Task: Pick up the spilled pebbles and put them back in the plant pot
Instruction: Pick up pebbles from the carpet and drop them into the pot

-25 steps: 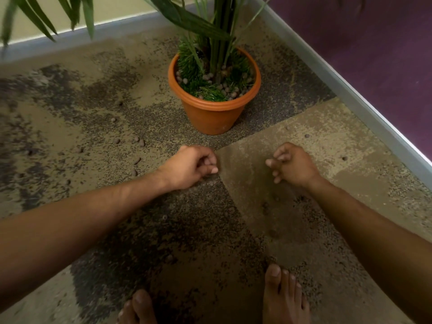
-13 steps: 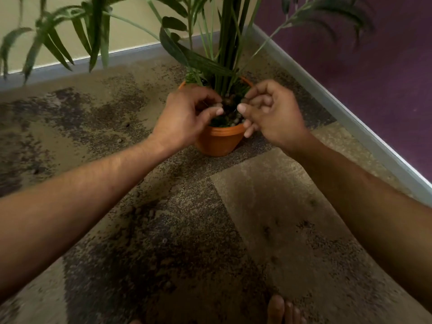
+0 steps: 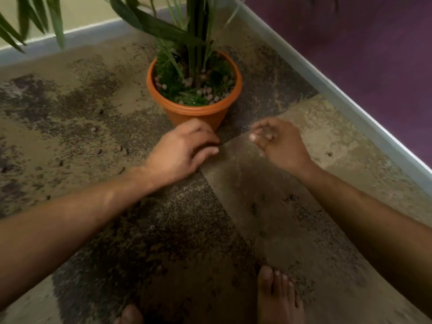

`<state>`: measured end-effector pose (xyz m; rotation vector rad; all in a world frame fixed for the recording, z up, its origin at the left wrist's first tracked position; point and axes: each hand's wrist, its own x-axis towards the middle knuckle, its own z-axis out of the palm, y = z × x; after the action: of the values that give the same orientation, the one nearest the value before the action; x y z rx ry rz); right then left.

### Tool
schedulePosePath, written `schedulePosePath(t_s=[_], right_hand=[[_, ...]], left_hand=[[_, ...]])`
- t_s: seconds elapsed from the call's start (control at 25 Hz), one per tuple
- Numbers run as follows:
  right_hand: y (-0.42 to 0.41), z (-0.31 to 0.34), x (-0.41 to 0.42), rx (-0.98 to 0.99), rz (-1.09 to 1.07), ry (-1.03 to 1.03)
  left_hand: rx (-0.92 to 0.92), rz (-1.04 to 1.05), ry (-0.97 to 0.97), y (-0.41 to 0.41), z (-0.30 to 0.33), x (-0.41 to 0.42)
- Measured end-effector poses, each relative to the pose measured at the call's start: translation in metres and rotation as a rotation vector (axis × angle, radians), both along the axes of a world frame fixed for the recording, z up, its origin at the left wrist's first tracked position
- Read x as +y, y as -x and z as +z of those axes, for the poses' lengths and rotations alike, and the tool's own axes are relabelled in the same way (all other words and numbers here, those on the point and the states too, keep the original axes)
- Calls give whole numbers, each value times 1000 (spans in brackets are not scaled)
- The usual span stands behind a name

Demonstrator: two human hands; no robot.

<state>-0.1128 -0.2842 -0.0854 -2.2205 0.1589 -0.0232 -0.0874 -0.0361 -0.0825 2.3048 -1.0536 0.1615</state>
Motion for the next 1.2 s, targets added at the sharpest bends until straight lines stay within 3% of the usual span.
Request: schedulePosePath(t_s=[0.08, 0.24, 0.36, 0.52, 0.68, 1.0, 1.08, 1.2], right_hand=[[27, -21, -11, 104, 68, 92], [73, -45, -26, 245, 404, 447], [99, -58, -24, 283, 558, 533], [113, -68, -14, 174, 592, 553], [109, -68, -9, 107, 657, 542], [79, -47, 3, 303, 380, 395], [65, -38, 10, 366, 234, 153], [41, -12, 27, 343, 8, -369]], left_hand=[[59, -164, -150, 21, -26, -8], [115, -405, -364, 53, -67, -17], [96, -528, -428, 70, -83, -16], [87, -499, -329, 75, -92, -5], [102, -442, -349, 72, -87, 11], [260, -132, -160, 69, -67, 21], [249, -48, -111, 59, -56, 22], [232, 89, -2, 42, -32, 23]])
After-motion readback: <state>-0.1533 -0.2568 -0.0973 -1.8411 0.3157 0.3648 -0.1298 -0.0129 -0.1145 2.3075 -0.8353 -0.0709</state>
